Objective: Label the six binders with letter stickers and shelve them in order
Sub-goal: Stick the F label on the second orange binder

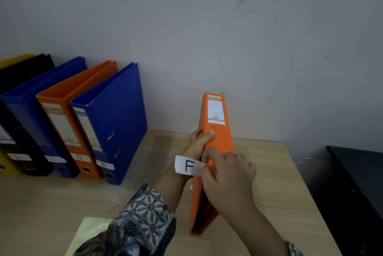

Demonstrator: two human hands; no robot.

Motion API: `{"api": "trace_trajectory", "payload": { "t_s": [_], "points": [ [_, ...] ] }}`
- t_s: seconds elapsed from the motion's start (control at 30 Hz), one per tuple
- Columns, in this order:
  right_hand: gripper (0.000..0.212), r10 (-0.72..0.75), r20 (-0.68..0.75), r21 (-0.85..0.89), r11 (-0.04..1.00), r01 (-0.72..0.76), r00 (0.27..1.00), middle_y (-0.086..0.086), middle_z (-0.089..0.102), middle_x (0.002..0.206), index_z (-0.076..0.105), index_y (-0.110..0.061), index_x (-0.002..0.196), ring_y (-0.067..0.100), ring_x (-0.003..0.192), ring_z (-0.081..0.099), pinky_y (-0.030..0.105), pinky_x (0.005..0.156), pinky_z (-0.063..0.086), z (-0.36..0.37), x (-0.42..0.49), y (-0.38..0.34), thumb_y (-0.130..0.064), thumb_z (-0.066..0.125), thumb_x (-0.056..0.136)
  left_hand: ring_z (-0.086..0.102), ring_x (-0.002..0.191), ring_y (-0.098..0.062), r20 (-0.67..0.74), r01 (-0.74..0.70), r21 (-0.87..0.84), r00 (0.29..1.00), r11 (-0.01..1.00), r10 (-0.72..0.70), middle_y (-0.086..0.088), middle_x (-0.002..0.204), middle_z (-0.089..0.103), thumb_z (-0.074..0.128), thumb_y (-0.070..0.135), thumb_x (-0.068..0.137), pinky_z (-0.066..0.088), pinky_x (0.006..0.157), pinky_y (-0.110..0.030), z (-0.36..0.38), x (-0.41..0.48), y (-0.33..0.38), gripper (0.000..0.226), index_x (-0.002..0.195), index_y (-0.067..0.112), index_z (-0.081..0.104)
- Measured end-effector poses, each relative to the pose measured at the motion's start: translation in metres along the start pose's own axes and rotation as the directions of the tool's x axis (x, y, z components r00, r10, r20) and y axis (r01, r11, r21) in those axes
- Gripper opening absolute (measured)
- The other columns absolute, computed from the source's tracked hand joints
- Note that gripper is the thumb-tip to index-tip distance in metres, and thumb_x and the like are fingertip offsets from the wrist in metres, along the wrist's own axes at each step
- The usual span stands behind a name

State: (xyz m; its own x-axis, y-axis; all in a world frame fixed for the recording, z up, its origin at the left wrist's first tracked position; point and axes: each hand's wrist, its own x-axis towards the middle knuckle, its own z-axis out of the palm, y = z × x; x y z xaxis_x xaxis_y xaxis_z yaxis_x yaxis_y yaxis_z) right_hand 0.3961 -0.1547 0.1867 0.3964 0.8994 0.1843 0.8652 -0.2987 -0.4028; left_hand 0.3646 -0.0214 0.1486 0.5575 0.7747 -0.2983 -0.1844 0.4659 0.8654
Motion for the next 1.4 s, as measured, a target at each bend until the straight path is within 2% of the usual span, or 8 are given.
{"api": "trace_trajectory", "payload": {
  "t_s": [0.13, 0.3, 0.37, 0.47, 0.53, 0.63, 1.03, 1.4],
  "points": [
    [0.006, 0.077, 0.048, 0.204, 0.975, -0.085, 0.996, -0.007, 0.048, 0.095, 0.045, -0.036, 0.092, 0.015, 0.093, 0.049, 0.036, 0.089, 0.034, -0.021, 0.014, -0.005, -0.037, 0.043, 0.087, 0.051, 0.124, -0.03, 0.045, -0.156, 0.101, 0.987, 0.983, 0.152, -0.012, 0.146, 0.04, 0.044, 0.004, 0.098, 0.051, 0.09, -0.032, -0.002, -0.006, 0.005, 0.054, 0.145, 0.022, 0.025],
    [0.014, 0.195, 0.084, 0.407, 0.888, -0.212, 0.977, 0.003, 0.053, 0.097, 0.047, -0.025, 0.075, 0.013, 0.074, 0.052, 0.027, 0.059, 0.04, -0.033, 0.057, 0.008, -0.018, 0.048, 0.087, 0.069, 0.071, -0.006, 0.086, -0.105, 0.223, 0.992, 0.969, 0.087, 0.004, 0.094, 0.072, 0.039, 0.04, 0.1, 0.051, 0.045, -0.016, -0.002, -0.018, 0.016, 0.032, 0.126, 0.027, 0.053],
    [0.013, 0.233, 0.145, 0.427, 0.862, -0.273, 0.962, 0.005, 0.058, 0.098, 0.049, -0.02, 0.077, 0.018, 0.08, 0.057, 0.031, 0.058, 0.05, -0.035, 0.072, 0.014, -0.017, 0.046, 0.089, 0.066, 0.084, -0.012, 0.06, -0.053, 0.273, 0.997, 0.96, 0.038, 0.0, 0.116, 0.065, 0.038, 0.045, 0.099, 0.052, 0.05, -0.021, -0.001, -0.018, 0.02, 0.042, 0.137, 0.029, 0.043],
    [0.011, 0.236, 0.277, 0.402, 0.852, -0.335, 0.931, 0.001, 0.059, 0.093, 0.051, -0.014, 0.084, 0.021, 0.079, 0.059, 0.028, 0.049, 0.051, -0.04, 0.088, 0.019, -0.016, 0.045, 0.093, 0.06, 0.086, -0.013, 0.016, 0.009, 0.264, 1.0, 0.964, -0.014, 0.009, 0.105, 0.062, 0.037, 0.057, 0.095, 0.054, 0.075, -0.039, -0.004, -0.02, 0.027, 0.039, 0.127, 0.035, 0.046],
    [0.01, 0.213, 0.331, 0.362, 0.871, -0.332, 0.919, 0.002, 0.059, 0.091, 0.051, -0.013, 0.087, 0.02, 0.074, 0.06, 0.027, 0.049, 0.052, -0.042, 0.094, 0.02, -0.015, 0.045, 0.093, 0.057, 0.104, -0.024, -0.012, 0.061, 0.27, 0.998, 0.961, -0.06, 0.008, 0.116, 0.059, 0.042, 0.069, 0.084, 0.041, 0.098, -0.059, -0.009, -0.017, 0.029, 0.054, 0.128, 0.037, 0.045],
    [0.008, 0.177, 0.39, 0.322, 0.893, -0.314, 0.904, 0.008, 0.061, 0.095, 0.052, -0.009, 0.093, 0.021, 0.073, 0.062, 0.03, 0.054, 0.056, -0.045, 0.1, 0.021, -0.015, 0.047, 0.094, 0.041, 0.129, -0.035, -0.023, 0.089, 0.305, 0.996, 0.948, -0.086, 0.002, 0.139, 0.047, 0.041, 0.08, 0.063, 0.03, 0.099, -0.066, -0.015, -0.014, 0.031, 0.089, 0.142, 0.037, 0.035],
    [0.01, 0.084, 0.491, 0.255, 0.938, -0.235, 0.867, 0.017, 0.065, 0.099, 0.053, -0.004, 0.098, 0.023, 0.067, 0.065, 0.032, 0.056, 0.058, -0.05, 0.118, 0.022, -0.013, 0.05, 0.094, 0.026, 0.137, -0.041, 0.012, 0.059, 0.415, 0.997, 0.908, -0.07, -0.002, 0.155, 0.024, 0.05, 0.055, 0.089, 0.031, 0.097, -0.066, -0.023, -0.008, 0.033, 0.052, 0.137, 0.055, 0.03],
    [0.01, 0.079, 0.466, 0.237, 0.949, -0.21, 0.881, 0.011, 0.062, 0.099, 0.052, -0.006, 0.095, 0.025, 0.074, 0.067, 0.028, 0.055, 0.057, -0.044, 0.117, 0.02, -0.015, 0.05, 0.094, 0.035, 0.13, -0.04, 0.046, 0.039, 0.444, 0.997, 0.895, -0.067, -0.001, 0.151, 0.028, 0.061, 0.05, 0.07, 0.037, 0.097, -0.067, -0.027, -0.008, 0.032, 0.074, 0.137, 0.056, 0.029]
  ]
}}
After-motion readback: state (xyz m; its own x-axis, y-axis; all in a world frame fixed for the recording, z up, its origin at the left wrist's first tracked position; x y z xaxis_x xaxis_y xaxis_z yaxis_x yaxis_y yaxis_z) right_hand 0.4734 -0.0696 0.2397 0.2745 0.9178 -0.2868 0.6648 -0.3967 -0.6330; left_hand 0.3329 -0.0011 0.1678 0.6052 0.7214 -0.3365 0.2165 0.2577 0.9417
